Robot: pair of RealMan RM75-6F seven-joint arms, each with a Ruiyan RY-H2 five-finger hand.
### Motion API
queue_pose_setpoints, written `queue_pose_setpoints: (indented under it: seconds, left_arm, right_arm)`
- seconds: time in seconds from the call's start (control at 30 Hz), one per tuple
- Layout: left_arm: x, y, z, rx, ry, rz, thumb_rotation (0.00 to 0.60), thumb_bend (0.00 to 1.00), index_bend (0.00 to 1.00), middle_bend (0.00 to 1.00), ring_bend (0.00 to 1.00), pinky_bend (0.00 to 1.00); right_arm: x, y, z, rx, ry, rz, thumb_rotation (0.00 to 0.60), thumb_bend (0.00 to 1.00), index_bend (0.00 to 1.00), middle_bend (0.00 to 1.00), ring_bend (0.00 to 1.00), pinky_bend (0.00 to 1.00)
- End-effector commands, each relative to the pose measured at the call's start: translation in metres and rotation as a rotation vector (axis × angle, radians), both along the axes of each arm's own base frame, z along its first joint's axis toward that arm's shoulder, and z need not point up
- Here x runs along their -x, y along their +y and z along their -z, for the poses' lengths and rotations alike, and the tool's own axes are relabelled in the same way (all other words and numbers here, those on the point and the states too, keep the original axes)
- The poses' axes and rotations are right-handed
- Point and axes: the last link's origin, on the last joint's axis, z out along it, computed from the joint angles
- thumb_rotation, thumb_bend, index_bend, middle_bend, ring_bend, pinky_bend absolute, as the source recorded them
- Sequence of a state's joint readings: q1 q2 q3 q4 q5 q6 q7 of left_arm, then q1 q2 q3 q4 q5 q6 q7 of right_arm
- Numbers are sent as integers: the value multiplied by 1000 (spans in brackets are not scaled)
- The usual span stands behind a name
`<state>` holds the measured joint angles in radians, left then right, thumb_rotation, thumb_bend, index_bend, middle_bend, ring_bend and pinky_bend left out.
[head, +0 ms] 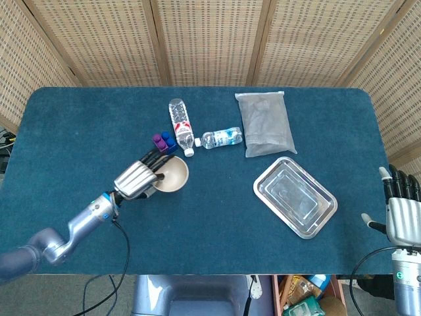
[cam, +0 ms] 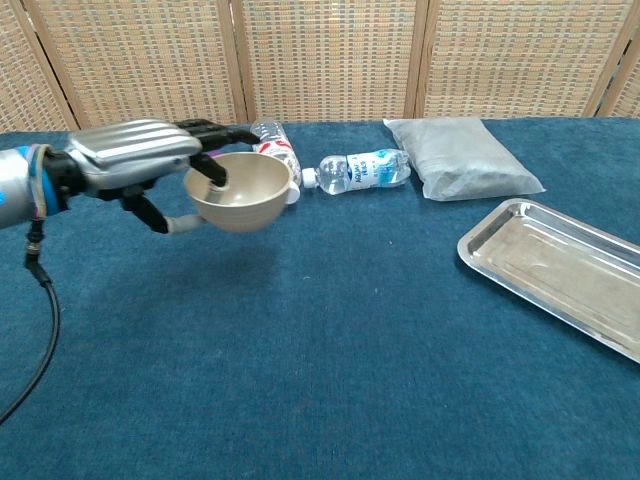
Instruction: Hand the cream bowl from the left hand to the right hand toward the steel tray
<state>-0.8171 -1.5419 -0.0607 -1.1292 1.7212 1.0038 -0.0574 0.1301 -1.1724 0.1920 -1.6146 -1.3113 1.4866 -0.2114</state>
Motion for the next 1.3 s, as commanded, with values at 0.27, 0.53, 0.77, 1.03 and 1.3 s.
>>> queue_pose_setpoints:
  seconds: [0.27,0.53,0.77,1.03,1.3]
  left_arm:
    - [-71,-6,70,123,116,215,600,476,692,0,0,0]
    - [-73,-5,88,149,160,198,600,165,450,0,0,0]
    - [-76,-7,76,180,118,141,600,0,0,0,0,0]
    - [-63,1,-7,68,-48,75,600,0,0,0,0,0]
    - [14,-9,-112,-189,-184,-234,600,0,0,0,0,0]
  right_arm:
    - [9,-1,-7,26,-8,41,600,0,0,0,0,0]
    - [10,-3,-8,30,-8,49,600,0,0,0,0,0]
    - [9,-2,-8,32,-9,47,600,0,0,0,0,0]
    - [6,-1,-3,0,8,38,600,0,0,0,0,0]
    - [-3,-7,11,-47,36,35,600,0,0,0,0,0]
